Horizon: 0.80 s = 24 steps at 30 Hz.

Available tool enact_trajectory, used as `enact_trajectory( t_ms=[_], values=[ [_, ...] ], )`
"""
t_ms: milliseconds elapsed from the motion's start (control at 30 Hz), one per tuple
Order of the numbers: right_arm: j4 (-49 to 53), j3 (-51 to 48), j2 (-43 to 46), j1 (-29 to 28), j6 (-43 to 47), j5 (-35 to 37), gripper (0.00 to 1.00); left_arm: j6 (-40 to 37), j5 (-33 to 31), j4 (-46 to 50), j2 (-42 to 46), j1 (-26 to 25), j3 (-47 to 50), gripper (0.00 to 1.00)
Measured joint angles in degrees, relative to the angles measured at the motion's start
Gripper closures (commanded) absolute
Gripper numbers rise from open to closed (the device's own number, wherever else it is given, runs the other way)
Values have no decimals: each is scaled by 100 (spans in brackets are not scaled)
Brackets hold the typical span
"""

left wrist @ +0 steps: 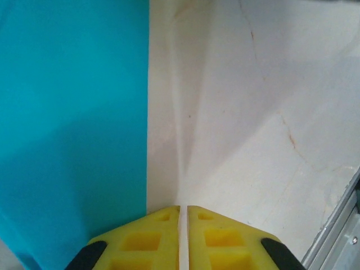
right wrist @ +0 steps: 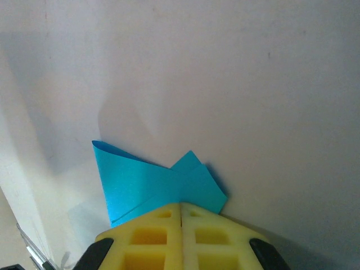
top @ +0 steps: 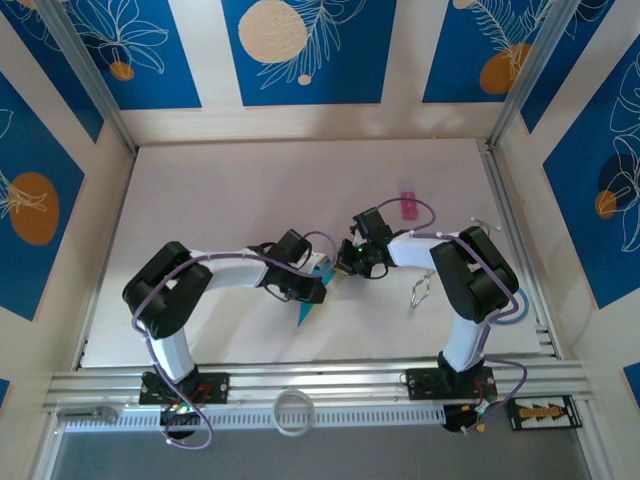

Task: Fold a paper plane with a square sheet of paper (pick it up from the middle)
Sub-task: Fold the wing for the fifth time at the center of the table.

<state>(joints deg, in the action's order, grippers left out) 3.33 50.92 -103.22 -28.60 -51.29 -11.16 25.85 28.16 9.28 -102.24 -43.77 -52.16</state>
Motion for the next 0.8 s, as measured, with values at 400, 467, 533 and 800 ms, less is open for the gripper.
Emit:
enact_trajectory(
  t_ms=[400, 467, 533, 800],
  values=[
    [-7, 4, -20, 39, 24, -103, 100, -15, -63, -297, 743, -28, 986, 88],
    [-9, 4, -20, 44, 50, -111, 100, 46, -85, -254, 922, -31, 1147, 88],
    [-28, -2, -20, 46, 101, -129, 99, 81, -149, -155, 1110, -31, 1272, 88],
    [81, 116, -90, 66, 487, -262, 98, 304, -1517, 63, 2627, 31, 1580, 81]
  ],
)
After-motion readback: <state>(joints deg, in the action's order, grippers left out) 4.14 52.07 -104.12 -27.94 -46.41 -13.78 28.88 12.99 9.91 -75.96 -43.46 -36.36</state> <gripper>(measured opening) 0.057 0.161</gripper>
